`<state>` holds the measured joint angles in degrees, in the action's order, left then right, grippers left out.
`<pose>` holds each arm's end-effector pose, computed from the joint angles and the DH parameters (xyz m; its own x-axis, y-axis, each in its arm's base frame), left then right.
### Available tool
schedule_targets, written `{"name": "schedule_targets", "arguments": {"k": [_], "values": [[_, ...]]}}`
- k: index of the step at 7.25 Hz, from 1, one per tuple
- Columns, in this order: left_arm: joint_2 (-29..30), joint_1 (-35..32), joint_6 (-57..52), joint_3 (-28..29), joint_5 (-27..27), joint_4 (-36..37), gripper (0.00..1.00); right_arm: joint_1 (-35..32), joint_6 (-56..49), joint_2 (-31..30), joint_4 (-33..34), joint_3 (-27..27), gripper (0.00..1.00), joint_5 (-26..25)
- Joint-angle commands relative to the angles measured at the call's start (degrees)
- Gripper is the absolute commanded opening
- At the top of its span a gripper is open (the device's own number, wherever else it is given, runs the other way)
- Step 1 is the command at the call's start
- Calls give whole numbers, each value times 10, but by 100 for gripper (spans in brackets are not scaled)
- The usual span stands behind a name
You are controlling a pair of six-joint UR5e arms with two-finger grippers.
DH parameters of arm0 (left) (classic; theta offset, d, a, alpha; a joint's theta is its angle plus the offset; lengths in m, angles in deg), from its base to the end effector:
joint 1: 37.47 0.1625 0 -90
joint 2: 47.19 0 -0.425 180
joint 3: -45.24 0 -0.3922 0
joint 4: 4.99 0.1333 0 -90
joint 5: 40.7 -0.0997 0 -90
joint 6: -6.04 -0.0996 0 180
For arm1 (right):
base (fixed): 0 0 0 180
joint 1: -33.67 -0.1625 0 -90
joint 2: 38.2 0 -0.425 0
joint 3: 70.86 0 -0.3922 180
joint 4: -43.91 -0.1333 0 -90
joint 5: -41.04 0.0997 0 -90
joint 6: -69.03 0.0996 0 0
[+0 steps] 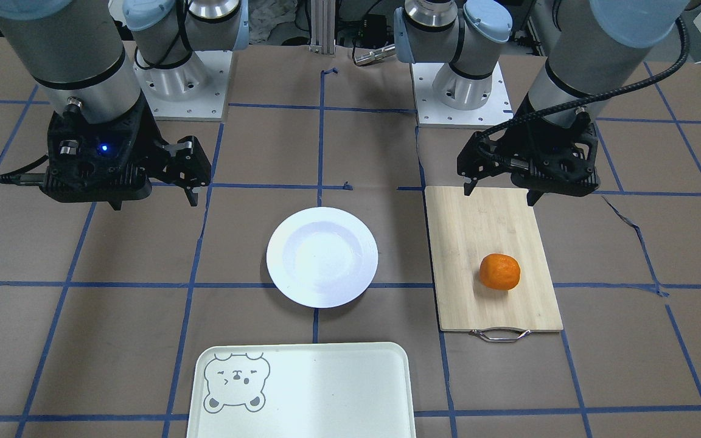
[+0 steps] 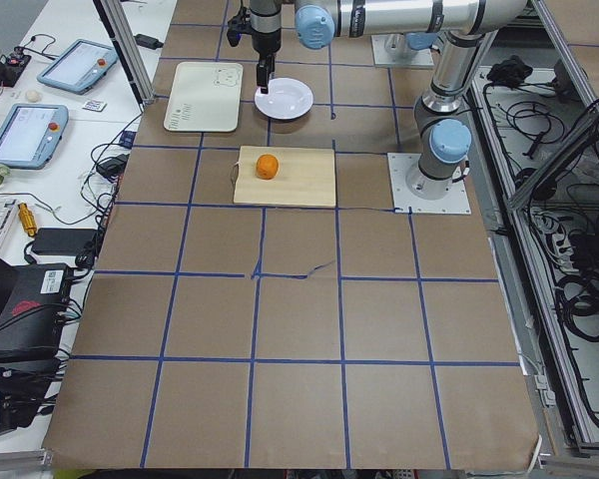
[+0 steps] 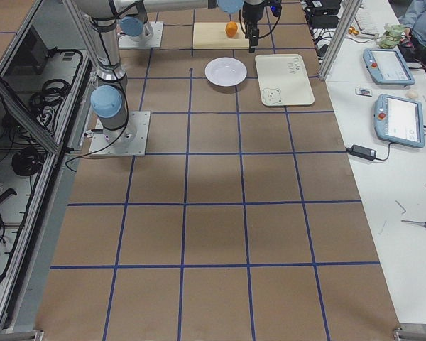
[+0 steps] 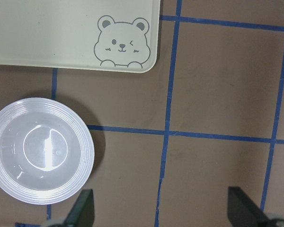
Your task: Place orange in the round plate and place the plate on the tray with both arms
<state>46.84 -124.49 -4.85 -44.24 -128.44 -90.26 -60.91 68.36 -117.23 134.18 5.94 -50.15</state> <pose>-0.1098 -0.5296 0.4651 -0.9898 0.1384 0.0347 0.1375 0.9901 -0.0284 0.1769 -0.5644 0.4999 -0.9957 -0.0906 0.0213 -0.0914 0.9949 -0.0434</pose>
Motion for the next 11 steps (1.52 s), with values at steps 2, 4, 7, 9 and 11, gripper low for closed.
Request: {"name": "schedule_targets", "arguments": {"k": [2,4,7,9,11], "values": [[0,-1,3,-1,-1,-1,100,3,1,0,0,0,100,0],[-3,-2,6,-1,-2,-2,100,4,1,1,0,0,100,0],[-3,2,6,-1,-3,-3,100,8,1,1,0,1,100,1],[-3,1,8,-1,-2,-3,100,11,1,0,1,7,100,3],[-3,2,9,-1,-1,-3,100,11,1,0,1,8,100,5]]}}
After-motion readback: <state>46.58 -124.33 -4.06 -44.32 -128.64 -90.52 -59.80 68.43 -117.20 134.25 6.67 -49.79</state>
